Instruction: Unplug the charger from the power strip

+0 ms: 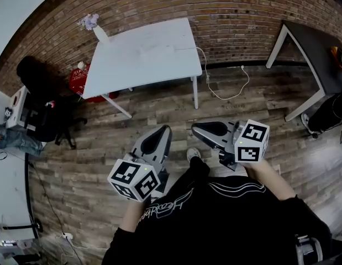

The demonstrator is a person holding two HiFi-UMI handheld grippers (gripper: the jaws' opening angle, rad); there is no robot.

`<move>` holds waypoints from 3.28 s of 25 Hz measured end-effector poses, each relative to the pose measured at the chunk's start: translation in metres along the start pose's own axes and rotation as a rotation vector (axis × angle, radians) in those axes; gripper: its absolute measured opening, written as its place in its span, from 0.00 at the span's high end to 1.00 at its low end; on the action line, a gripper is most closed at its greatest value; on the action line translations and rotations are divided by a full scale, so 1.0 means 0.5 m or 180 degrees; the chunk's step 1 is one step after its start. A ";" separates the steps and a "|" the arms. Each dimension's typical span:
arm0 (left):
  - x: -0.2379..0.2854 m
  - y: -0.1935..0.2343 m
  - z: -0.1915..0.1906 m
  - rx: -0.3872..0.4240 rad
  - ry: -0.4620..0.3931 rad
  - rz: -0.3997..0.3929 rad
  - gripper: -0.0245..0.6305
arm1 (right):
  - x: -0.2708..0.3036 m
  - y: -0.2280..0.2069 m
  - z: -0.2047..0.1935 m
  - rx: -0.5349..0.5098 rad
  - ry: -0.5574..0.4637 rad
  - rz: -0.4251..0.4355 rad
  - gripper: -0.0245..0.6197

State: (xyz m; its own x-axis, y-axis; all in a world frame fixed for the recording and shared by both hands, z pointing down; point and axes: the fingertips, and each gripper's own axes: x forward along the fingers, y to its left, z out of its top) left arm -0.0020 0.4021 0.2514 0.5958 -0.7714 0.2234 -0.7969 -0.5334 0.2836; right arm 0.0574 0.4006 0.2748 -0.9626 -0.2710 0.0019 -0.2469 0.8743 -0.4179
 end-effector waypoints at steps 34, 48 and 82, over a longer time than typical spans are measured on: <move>0.448 0.557 0.128 -0.0576 0.0151 0.0360 0.96 | 0.286 -0.628 0.171 0.0407 0.0337 -0.0149 0.96; 0.617 0.750 0.172 -0.0762 0.0278 0.0801 0.96 | 0.422 -0.884 0.230 0.0438 0.0688 0.0132 0.96; 0.706 0.973 0.035 -0.0974 0.0696 0.1349 0.95 | 0.582 -1.192 0.024 -0.0976 0.1848 0.0104 0.75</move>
State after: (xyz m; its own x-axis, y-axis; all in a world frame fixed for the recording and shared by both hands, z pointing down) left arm -0.1813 -0.1356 0.4520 0.2629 -0.7891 0.5552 -0.9251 -0.0427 0.3772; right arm -0.0741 -0.2042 0.5137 -0.8527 -0.0560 0.5194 -0.1545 0.9768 -0.1482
